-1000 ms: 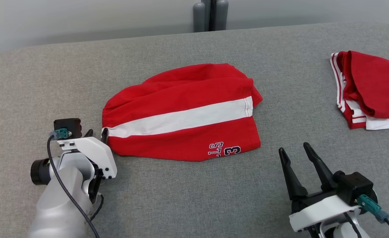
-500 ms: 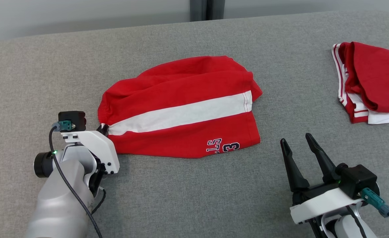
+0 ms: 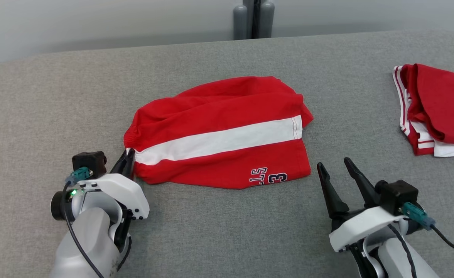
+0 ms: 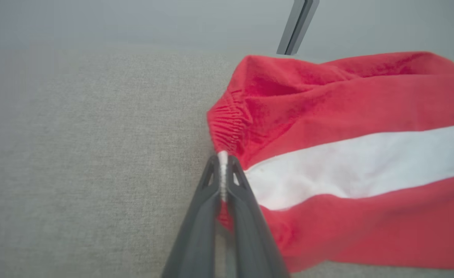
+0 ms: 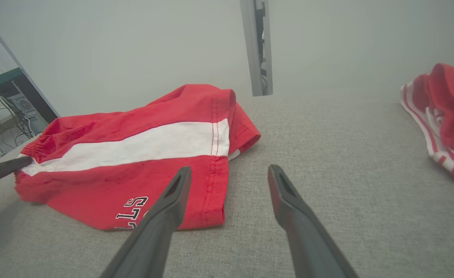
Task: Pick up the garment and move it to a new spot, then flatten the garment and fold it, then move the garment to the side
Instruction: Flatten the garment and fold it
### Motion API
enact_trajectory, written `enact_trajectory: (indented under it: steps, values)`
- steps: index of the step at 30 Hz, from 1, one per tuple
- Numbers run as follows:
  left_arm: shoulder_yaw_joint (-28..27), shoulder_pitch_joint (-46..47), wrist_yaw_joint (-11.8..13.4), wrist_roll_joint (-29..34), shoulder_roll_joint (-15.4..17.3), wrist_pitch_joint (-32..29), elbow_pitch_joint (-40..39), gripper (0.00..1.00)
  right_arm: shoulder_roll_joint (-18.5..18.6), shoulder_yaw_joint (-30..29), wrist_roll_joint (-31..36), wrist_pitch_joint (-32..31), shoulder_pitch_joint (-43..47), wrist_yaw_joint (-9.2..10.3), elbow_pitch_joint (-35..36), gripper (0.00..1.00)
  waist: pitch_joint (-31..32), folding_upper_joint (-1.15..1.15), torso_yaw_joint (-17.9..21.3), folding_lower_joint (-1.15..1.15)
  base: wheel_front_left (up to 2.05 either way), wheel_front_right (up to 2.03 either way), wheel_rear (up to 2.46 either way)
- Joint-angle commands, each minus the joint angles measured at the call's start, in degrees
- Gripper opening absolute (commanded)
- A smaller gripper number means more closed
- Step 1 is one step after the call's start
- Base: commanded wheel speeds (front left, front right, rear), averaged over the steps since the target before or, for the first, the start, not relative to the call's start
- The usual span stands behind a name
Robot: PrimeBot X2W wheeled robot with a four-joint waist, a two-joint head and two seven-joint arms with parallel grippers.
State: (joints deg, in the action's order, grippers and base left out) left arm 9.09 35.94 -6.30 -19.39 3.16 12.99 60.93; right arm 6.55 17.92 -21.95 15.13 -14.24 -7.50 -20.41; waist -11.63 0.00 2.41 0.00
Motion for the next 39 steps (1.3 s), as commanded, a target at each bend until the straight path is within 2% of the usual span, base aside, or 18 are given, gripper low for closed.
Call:
enact_trajectory:
  steps: [1, 9, 13, 17, 25, 26, 27, 29, 30, 31, 39]
  values:
    - [0.3, -1.4, -0.2, -0.4, 0.4, 0.7, -1.9, 0.00, 0.6, 1.2, -1.1, 0.0, -2.3, -0.01, -2.8, 1.00, 0.9, 0.00, -1.0, 0.00, 0.00, 0.00, 0.00]
    - [2.7, -7.8, -1.0, -1.9, 0.1, 1.7, -13.8, 0.00, 1.1, 7.6, -7.7, 0.0, -12.3, 0.00, -17.8, 1.00, 2.0, 0.00, -4.0, 0.00, 0.00, 0.00, 0.00]
    - [3.1, -9.5, -0.9, -2.3, 0.2, 0.8, -17.5, 0.00, 1.2, 8.5, -9.4, 0.0, -15.6, 0.00, -21.0, 1.00, 1.7, 0.00, -4.6, 0.00, 0.00, 0.00, 0.00]
    - [3.9, -11.6, 0.4, -2.5, 0.3, -1.6, -23.7, 0.00, 1.4, 10.9, -12.2, 0.0, -20.7, 0.00, -26.6, 1.00, 0.7, 0.00, -5.4, 0.00, 0.00, 0.00, 0.00]
    - [4.7, -13.3, 1.3, -3.0, 0.4, -4.0, -28.9, 0.00, 1.7, 14.1, -15.2, 0.0, -24.9, -0.01, -32.4, 0.98, -0.6, 0.00, -6.3, 0.00, 0.00, 0.00, 0.00]
    - [4.8, -13.4, 1.3, -3.1, 0.5, -4.3, -29.4, 0.00, 1.7, 14.8, -15.6, 0.0, -25.5, 0.00, -33.2, 0.81, -0.8, 0.00, -6.5, 0.00, 0.00, 0.00, 0.00]
    - [4.9, -13.4, 1.3, -3.1, 0.7, -4.6, -29.8, 0.00, 1.6, 15.4, -16.2, 0.0, -25.8, 0.00, -33.7, 0.53, -1.1, 0.00, -6.6, 0.00, 0.00, 0.00, 0.00]
    - [5.1, -13.3, 1.6, -3.0, 0.8, -5.1, -30.8, 0.00, 1.5, 16.9, -17.2, 0.0, -26.5, -0.01, -34.4, 0.33, -1.3, 0.00, -6.8, 0.00, 0.00, 0.00, 0.00]
    - [5.1, -13.5, 1.8, -3.0, 0.8, -5.2, -31.3, 0.00, 1.6, 17.6, -17.8, 0.0, -26.7, 0.00, -34.4, 0.29, -1.5, 0.00, -6.9, 0.00, 0.00, 0.00, 0.00]
    - [5.1, -13.7, 1.9, -3.0, 0.9, -5.4, -31.7, 0.00, 1.9, 18.5, -18.1, 0.0, -27.0, -0.01, -34.4, 0.00, -1.5, 0.00, -6.9, 0.00, 0.00, 0.00, 0.00]
    - [4.2, -15.0, 3.2, -3.5, 2.2, -5.6, -34.3, 0.00, 3.6, 19.0, -18.0, 0.0, -26.3, 0.00, -31.9, 0.00, -0.8, 0.00, -6.3, 0.00, 0.00, 0.00, 0.00]
